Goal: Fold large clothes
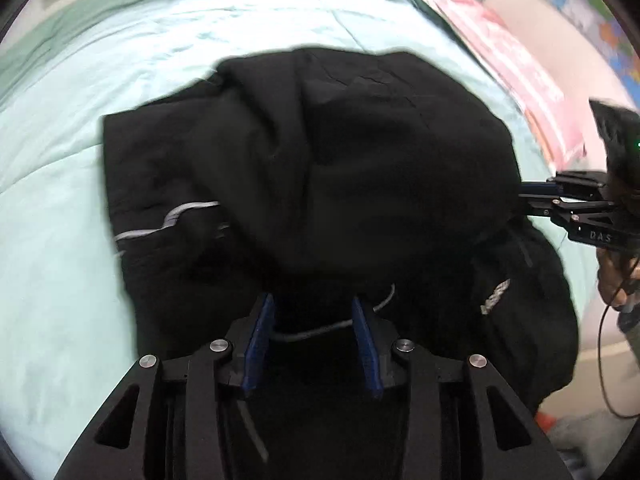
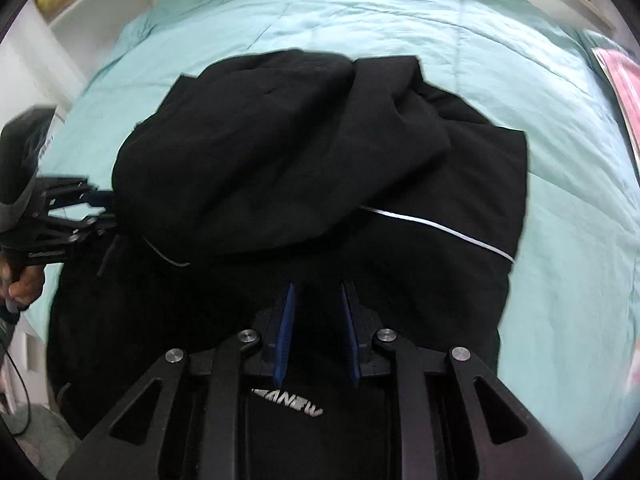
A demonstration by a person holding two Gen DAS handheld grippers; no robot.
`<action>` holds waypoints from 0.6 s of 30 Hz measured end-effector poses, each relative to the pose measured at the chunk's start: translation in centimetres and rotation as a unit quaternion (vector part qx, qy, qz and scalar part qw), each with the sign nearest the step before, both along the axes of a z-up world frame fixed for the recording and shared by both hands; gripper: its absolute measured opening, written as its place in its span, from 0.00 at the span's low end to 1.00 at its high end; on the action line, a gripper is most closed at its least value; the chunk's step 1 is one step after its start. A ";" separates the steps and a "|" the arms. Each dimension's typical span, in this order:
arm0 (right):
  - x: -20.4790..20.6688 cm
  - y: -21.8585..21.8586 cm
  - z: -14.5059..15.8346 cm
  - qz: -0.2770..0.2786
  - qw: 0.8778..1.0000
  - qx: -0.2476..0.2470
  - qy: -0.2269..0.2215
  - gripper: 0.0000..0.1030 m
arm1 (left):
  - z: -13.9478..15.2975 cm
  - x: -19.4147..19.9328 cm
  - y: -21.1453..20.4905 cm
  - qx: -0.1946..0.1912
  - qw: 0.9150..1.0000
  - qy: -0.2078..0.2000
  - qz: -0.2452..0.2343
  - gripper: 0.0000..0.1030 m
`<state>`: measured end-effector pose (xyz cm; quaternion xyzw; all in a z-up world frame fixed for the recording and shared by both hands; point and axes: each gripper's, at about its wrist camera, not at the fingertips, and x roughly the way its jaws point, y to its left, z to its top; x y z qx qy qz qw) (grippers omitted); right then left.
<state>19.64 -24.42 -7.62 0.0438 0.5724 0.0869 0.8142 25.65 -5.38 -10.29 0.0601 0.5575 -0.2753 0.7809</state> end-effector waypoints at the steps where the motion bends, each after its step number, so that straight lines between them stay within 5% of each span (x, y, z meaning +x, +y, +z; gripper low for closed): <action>1: 0.0 -0.5 1.0 -0.007 1.000 0.010 -0.005 0.26 | 1.2 -0.2 0.7 -0.010 1.000 -0.005 0.009 0.41; 3: 0.9 -1.3 3.7 -0.023 0.999 0.041 -0.026 0.28 | 4.2 0.4 2.0 -0.047 0.998 -0.021 0.025 0.41; 8: 6.2 -0.9 8.0 -0.045 0.990 0.099 -0.089 0.59 | 8.5 4.5 1.1 -0.139 0.988 -0.033 0.050 0.56; 10: 8.6 -0.1 7.4 -0.058 0.990 0.096 -0.085 0.59 | 7.2 6.7 0.0 -0.176 0.983 0.000 0.056 0.56; 13: 11.1 1.5 3.5 -0.073 0.993 0.087 -0.041 0.59 | 2.8 9.3 -1.0 -0.176 0.979 0.059 0.081 0.56; 16: 12.1 2.0 -2.6 -0.079 0.995 0.051 0.028 0.59 | -2.7 10.3 -2.0 -0.098 0.985 0.092 0.107 0.54; 18: 11.6 2.0 -5.5 -0.081 0.994 0.050 0.058 0.57 | -5.7 10.4 -1.9 -0.097 0.981 0.118 0.121 0.55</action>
